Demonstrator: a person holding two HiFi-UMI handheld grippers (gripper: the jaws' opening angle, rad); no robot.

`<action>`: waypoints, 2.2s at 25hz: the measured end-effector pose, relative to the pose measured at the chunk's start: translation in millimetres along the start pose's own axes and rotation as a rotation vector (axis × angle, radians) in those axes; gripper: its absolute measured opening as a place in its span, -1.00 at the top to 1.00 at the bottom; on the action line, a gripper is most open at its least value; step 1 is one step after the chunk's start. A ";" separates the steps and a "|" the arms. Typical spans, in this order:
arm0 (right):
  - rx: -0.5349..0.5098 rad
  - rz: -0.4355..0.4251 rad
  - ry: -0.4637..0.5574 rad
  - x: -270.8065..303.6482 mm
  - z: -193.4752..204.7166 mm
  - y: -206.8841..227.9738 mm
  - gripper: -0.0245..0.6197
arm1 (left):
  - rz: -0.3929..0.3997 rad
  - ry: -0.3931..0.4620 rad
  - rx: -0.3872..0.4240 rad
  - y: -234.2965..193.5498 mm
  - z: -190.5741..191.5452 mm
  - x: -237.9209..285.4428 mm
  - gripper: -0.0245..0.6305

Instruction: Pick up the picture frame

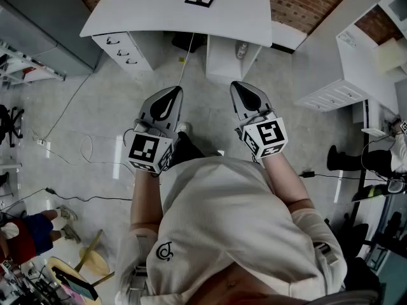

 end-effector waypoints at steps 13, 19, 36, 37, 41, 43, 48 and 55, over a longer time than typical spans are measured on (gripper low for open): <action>0.023 0.014 -0.033 15.6 6.0 2.7 0.90 | -0.014 -0.007 -0.037 -15.1 7.8 10.0 0.88; 0.050 0.056 -0.061 49.8 11.8 20.6 0.90 | -0.012 -0.028 -0.059 -44.4 19.4 38.4 0.88; 0.137 0.234 -0.077 236.6 -7.8 73.3 0.90 | 0.112 -0.044 -0.058 -224.6 4.3 171.3 0.88; 0.140 0.242 -0.082 243.9 -9.0 75.8 0.90 | 0.119 -0.048 -0.064 -231.9 4.1 176.7 0.88; 0.147 0.253 -0.114 268.6 -10.5 87.6 0.90 | 0.126 -0.066 -0.104 -254.3 7.2 200.0 0.88; 0.143 0.253 -0.128 279.1 -9.3 98.0 0.90 | 0.133 -0.075 -0.117 -260.0 10.3 213.9 0.88; 0.147 0.240 -0.148 308.0 2.6 139.3 0.90 | 0.121 -0.091 -0.117 -270.2 20.1 260.4 0.88; 0.142 0.191 -0.153 361.6 10.5 228.8 0.90 | 0.093 -0.095 -0.082 -285.5 20.5 353.2 0.88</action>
Point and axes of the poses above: the fingertips, and each gripper's own axes: x forward along the fingers, y to its right, z out of its underside, the point moved 10 cm from there along -x, backward along the fingers, and after that the axes turned 13 degrees about -z, right-handed, at the moved point
